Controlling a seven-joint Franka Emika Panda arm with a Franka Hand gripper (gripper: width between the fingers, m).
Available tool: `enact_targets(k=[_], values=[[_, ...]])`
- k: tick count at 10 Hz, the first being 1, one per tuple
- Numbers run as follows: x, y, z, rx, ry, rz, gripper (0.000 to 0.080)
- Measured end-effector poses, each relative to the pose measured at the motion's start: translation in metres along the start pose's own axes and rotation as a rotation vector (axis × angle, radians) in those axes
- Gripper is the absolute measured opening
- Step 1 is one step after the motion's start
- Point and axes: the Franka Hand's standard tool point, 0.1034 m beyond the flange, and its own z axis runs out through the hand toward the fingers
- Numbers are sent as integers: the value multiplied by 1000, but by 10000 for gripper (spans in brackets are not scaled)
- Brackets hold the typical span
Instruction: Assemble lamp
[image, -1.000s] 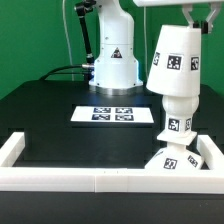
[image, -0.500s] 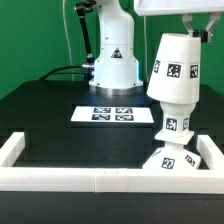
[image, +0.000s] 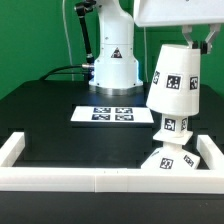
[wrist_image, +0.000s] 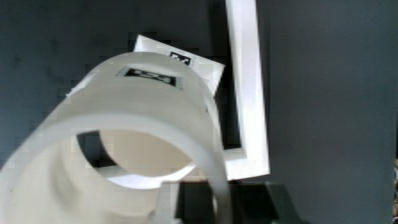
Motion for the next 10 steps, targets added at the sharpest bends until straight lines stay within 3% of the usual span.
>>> enact_targets(k=[5,9,10], values=[[6,1,31,-19,4,-1,50],[6,5,31,-19,5,5,50],[7,6,31,-19,5,7,276]])
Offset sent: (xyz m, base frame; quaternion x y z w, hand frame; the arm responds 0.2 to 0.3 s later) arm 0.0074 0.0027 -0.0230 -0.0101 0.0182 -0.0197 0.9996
